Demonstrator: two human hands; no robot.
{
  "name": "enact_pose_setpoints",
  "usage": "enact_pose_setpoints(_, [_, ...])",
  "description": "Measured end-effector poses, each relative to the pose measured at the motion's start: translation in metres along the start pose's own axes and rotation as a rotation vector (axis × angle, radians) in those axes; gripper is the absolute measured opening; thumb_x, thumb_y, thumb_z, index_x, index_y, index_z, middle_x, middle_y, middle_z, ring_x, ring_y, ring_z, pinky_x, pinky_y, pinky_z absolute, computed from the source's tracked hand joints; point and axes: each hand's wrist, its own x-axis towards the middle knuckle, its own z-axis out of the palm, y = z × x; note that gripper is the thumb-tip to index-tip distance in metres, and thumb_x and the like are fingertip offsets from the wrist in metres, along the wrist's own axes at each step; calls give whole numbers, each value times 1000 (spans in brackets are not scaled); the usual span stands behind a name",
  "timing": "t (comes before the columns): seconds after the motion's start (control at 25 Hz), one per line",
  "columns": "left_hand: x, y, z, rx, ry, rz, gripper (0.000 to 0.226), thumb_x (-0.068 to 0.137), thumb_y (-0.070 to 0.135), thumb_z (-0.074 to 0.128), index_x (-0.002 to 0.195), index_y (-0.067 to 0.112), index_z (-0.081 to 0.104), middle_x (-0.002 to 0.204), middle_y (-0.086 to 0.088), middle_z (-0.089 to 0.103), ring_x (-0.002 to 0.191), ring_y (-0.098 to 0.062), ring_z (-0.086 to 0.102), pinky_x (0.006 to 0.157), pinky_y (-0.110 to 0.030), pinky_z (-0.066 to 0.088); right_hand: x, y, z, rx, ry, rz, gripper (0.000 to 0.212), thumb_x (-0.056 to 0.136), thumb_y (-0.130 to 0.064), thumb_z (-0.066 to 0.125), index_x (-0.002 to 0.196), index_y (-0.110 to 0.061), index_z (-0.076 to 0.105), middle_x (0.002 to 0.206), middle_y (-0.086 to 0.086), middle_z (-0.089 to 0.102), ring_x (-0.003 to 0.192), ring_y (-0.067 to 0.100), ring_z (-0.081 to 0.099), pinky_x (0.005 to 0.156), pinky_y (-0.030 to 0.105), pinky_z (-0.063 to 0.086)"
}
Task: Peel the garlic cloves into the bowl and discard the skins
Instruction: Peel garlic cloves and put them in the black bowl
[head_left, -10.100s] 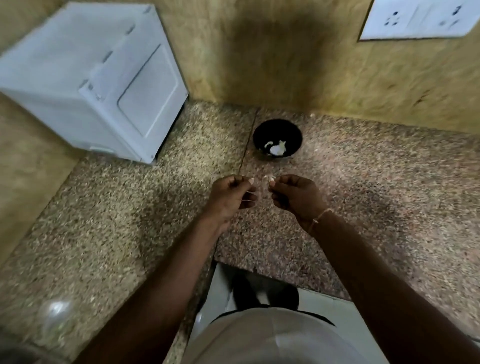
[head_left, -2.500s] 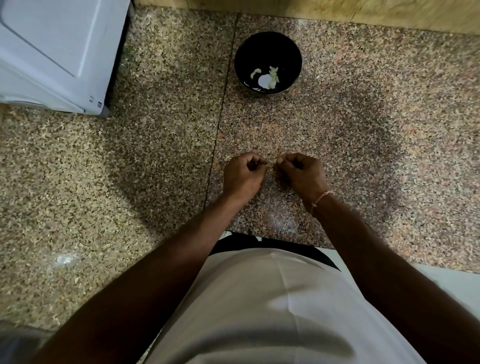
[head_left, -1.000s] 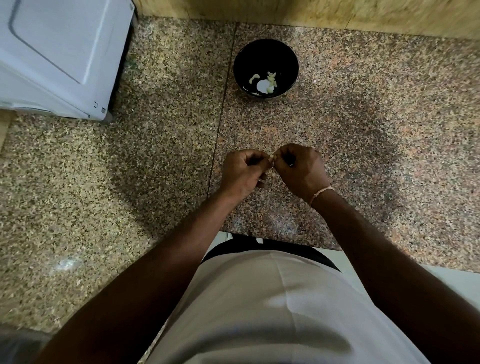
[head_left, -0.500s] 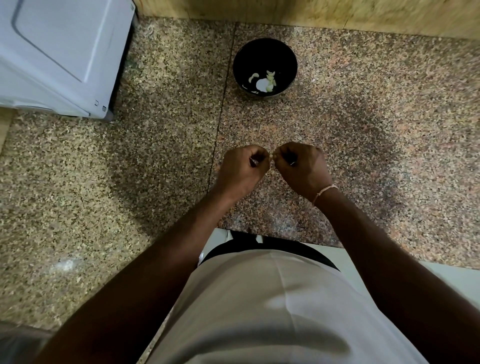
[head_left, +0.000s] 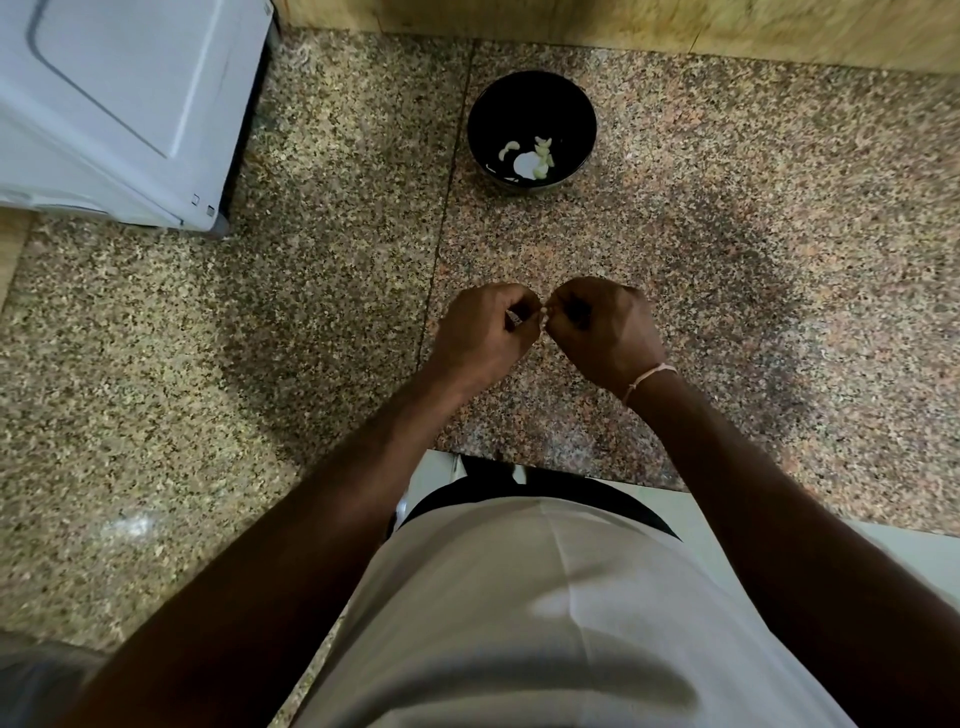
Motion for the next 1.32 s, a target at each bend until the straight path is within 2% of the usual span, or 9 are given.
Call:
enact_pose_setpoints(0.16, [-5, 0, 4, -350, -28, -197, 10, 99, 16, 73, 105, 8, 73, 90, -4, 73, 68, -21, 73, 55, -36, 62, 1, 3, 3, 126, -23, 91, 10, 94, -22, 65, 90, -13, 70, 74, 1, 67, 61, 18, 59, 56, 31, 48])
enact_pose_setpoints(0.36, [-7, 2, 8, -512, -11, -252, 13, 98, 17, 74, 102, 5, 74, 88, -10, 76, 65, -20, 74, 52, -36, 62, 1, 4, 3, 203, -25, 127, 10, 95, -20, 66, 90, -12, 69, 73, 1, 67, 60, 16, 57, 55, 30, 45])
enact_pose_setpoints(0.48, [-7, 0, 12, -599, -7, -294, 13, 98, 18, 74, 102, 6, 75, 90, -10, 78, 70, -24, 76, 57, -43, 65, 0, 2, 3, 176, -9, 121, 12, 96, -21, 65, 89, -11, 68, 73, 1, 66, 60, 15, 58, 55, 30, 46])
enact_pose_setpoints(0.64, [-7, -3, 12, -803, -26, -350, 21, 98, 23, 75, 106, 3, 76, 98, -13, 80, 82, -35, 78, 61, -39, 65, -1, 0, 3, 123, 10, 103, 13, 97, -21, 63, 90, -11, 67, 73, 2, 67, 59, 18, 59, 53, 31, 46])
enact_pose_setpoints(0.76, [-7, -3, 13, -831, -17, -377, 17, 97, 23, 76, 102, 7, 78, 96, -14, 80, 81, -34, 78, 60, -36, 64, -2, -2, 3, 118, -8, 100, 12, 97, -21, 63, 91, -12, 66, 71, -1, 63, 57, 11, 53, 51, 25, 39])
enact_pose_setpoints(0.92, [-7, -4, 15, -868, -9, -410, 15, 99, 17, 72, 105, 4, 78, 96, -15, 80, 81, -32, 79, 59, -36, 64, -2, -3, 4, 124, -21, 112, 12, 98, -21, 62, 91, -12, 66, 71, -4, 62, 57, 10, 53, 51, 24, 40])
enact_pose_setpoints(1.04, [-6, -3, 13, -896, -18, -422, 19, 100, 17, 71, 110, 2, 76, 99, -16, 80, 81, -31, 78, 59, -35, 63, -1, -3, 4, 185, -26, 161, 12, 100, -22, 62, 92, -13, 67, 70, -12, 59, 56, 2, 49, 49, 14, 33])
enact_pose_setpoints(1.2, [-6, -2, 13, -907, -15, -447, 21, 101, 16, 70, 114, 1, 74, 101, -15, 80, 81, -30, 77, 60, -36, 64, -1, -2, 3, 244, -41, 201, 15, 101, -20, 59, 94, -8, 67, 74, -1, 64, 58, 8, 51, 53, 24, 35])
enact_pose_setpoints(1.32, [-6, 0, 13, -918, -26, -462, 19, 99, 20, 72, 109, 4, 77, 100, -15, 80, 79, -28, 77, 60, -35, 63, -1, -4, 1, 215, -33, 168, 15, 100, -20, 62, 94, -8, 67, 77, 3, 67, 63, 17, 58, 55, 30, 43])
